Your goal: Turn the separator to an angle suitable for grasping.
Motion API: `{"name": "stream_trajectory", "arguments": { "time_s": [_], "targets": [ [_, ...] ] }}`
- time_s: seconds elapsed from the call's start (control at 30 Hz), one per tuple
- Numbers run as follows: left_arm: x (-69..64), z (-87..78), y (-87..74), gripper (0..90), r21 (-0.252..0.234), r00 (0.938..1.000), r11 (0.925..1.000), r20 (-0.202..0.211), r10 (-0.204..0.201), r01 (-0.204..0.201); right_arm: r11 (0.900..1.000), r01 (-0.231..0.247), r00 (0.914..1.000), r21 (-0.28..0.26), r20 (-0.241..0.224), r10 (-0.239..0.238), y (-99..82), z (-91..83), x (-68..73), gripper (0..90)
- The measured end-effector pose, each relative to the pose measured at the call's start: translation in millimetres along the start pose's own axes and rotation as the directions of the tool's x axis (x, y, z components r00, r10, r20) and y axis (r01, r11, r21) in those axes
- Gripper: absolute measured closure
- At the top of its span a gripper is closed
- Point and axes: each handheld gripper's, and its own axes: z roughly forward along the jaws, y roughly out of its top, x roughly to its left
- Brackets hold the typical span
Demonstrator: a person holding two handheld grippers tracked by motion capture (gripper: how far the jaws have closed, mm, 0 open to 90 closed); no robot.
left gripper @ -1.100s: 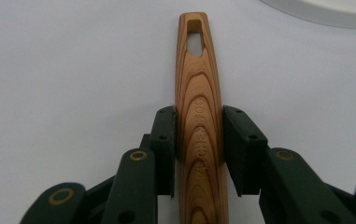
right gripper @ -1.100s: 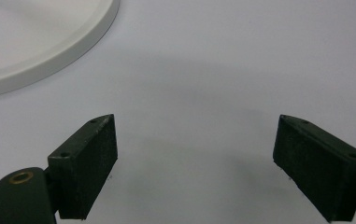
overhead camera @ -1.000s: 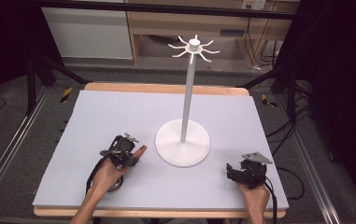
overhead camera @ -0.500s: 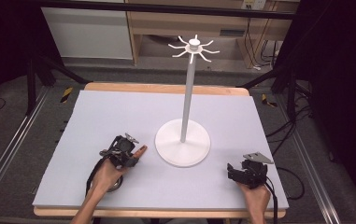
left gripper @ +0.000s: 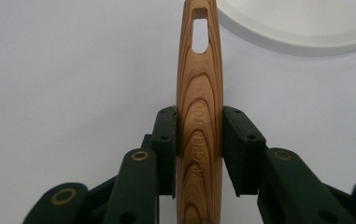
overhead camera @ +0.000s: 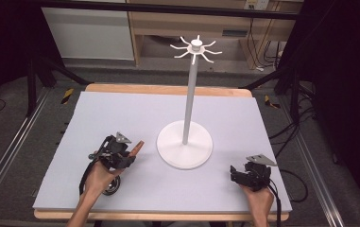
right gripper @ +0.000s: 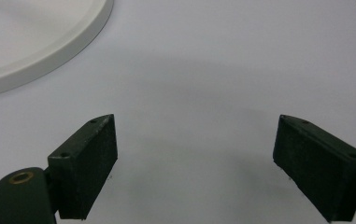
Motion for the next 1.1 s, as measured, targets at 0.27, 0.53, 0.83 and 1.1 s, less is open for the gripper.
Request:
{"name": "stream_trajectory", "arguments": {
  "time_s": [0.27,0.53,0.83,1.1],
  "targets": [
    [4.4,-18.7,-1.6,67.0,-0.068,0.9997,0.9975,0.007,-0.022,0.022,1.0000,-0.004,1.0000,-0.001,0.000,0.004,0.2,-0.8,-0.1,14.2],
    [7.0,-33.7,-3.0,67.1,-0.150,0.9992,0.9880,0.014,-0.036,0.038,1.0000,-0.006,1.0000,-0.007,0.002,0.006,0.5,-1.4,-0.2,14.2],
    [7.7,-46.6,-5.3,67.1,-0.249,0.9982,0.9667,0.003,-0.059,0.058,0.9999,-0.007,1.0000,-0.010,-0.001,0.007,0.6,-1.7,-0.8,14.2],
    [8.3,-57.6,-8.2,67.1,-0.353,0.9975,0.9332,0.004,-0.071,0.068,0.9999,-0.005,1.0000,-0.013,0.001,0.005,1.1,-1.9,-1.2,14.2]
  ]
}}
